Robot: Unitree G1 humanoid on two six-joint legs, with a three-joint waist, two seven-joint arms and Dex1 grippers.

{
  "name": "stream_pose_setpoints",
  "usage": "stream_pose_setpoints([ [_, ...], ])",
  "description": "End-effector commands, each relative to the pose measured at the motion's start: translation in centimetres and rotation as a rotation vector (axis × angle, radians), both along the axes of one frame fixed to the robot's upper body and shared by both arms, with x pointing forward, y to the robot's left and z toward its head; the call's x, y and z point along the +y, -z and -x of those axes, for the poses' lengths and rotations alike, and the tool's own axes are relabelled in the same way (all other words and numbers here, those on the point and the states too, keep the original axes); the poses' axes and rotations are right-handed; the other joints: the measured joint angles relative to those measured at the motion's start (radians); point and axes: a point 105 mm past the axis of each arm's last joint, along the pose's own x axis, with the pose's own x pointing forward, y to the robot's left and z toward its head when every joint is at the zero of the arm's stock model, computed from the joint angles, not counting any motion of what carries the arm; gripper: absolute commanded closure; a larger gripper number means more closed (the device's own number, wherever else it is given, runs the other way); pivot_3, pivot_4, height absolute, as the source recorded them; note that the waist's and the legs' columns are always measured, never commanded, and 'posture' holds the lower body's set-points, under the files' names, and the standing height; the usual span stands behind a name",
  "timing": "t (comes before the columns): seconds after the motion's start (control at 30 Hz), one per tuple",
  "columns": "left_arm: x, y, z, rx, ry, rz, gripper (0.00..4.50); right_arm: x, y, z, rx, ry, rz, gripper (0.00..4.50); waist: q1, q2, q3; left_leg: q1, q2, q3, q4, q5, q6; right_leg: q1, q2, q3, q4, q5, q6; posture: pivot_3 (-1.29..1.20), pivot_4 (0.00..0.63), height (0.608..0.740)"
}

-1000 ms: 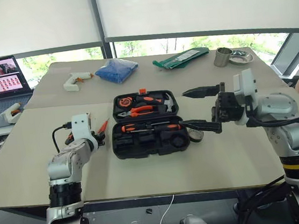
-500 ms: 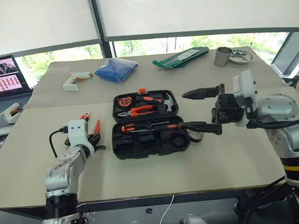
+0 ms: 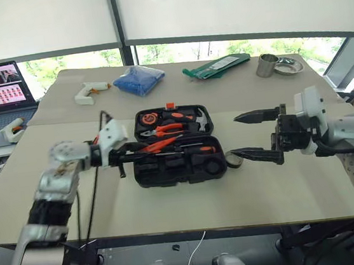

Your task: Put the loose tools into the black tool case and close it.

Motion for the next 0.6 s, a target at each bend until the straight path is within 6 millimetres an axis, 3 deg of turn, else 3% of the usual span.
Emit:
stream_pose_setpoints([
  [0.03, -0.7, 1.4, -0.9, -0.021, 0.027, -0.1, 4.03, 0.2, -0.8, 0.4, -0.051, 0.0, 0.01, 0.0, -0.007, 0.0, 0.0, -0.001, 0.0, 0.0, 0.001, -0.001, 0.001, 0.0, 0.0, 0.0, 0.0, 0.0, 0.0, 0.0, 0.15, 0.74],
  [0.23, -0.6, 2.6, -0.6, 0.027, 0.06, -0.151, 4.03, 0.0, -0.8, 0.7, -0.059, 0.027, 0.003, 0.0, -0.012, 0.0, 0.0, -0.006, 0.0, -0.001, 0.003, -0.003, 0.004, -0.004, 0.0, 0.0, 0.002, 0.0, 0.001, 0.0, 0.15, 0.74],
  [0.6, 2.0, 4.2, -0.4, 0.068, 0.044, -0.35, 4.03, 0.0, -0.4, 0.8, -0.051, 0.045, -0.002, 0.0, -0.012, 0.0, 0.0, -0.006, 0.0, 0.0, 0.006, -0.002, 0.004, -0.006, -0.001, 0.0, 0.007, -0.001, 0.002, 0.0, 0.15, 0.74],
])
